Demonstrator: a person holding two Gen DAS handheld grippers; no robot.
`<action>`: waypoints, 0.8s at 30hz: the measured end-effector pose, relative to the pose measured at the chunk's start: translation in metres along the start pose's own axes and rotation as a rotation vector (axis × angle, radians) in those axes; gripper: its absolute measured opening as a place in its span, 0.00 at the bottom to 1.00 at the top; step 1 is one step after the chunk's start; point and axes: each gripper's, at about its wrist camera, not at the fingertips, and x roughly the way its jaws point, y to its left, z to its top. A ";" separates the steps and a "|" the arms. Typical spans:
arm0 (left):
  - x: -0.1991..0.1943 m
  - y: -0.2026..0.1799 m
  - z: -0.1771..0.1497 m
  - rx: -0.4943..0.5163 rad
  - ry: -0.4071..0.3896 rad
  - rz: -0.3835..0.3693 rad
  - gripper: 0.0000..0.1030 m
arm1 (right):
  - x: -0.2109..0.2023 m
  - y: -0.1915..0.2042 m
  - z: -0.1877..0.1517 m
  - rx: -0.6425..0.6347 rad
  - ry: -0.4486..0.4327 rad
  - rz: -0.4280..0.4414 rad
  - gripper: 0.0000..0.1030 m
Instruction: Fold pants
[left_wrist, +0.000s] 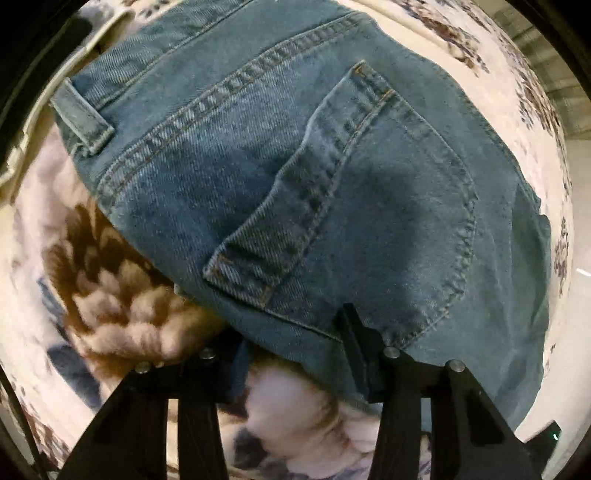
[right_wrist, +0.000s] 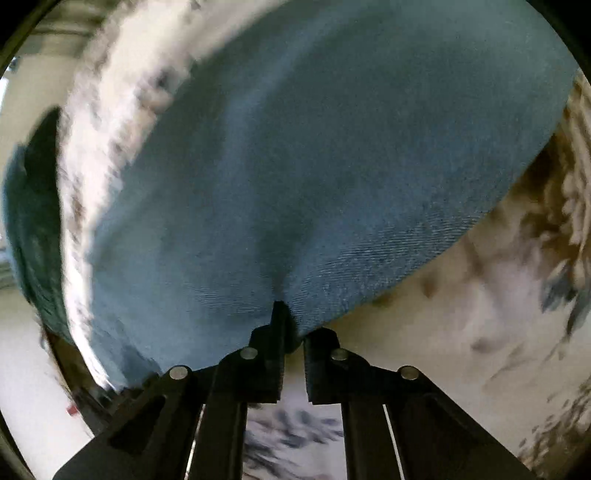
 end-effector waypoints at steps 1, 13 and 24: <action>-0.010 -0.009 0.001 0.028 0.005 0.022 0.43 | 0.006 -0.003 0.003 -0.020 0.048 -0.010 0.12; -0.072 -0.115 0.063 0.270 -0.163 -0.019 0.75 | -0.061 0.155 0.052 -0.503 0.115 0.169 0.89; -0.035 -0.093 0.122 -0.048 0.070 -0.193 0.75 | 0.105 0.303 0.099 -0.677 0.489 0.032 0.17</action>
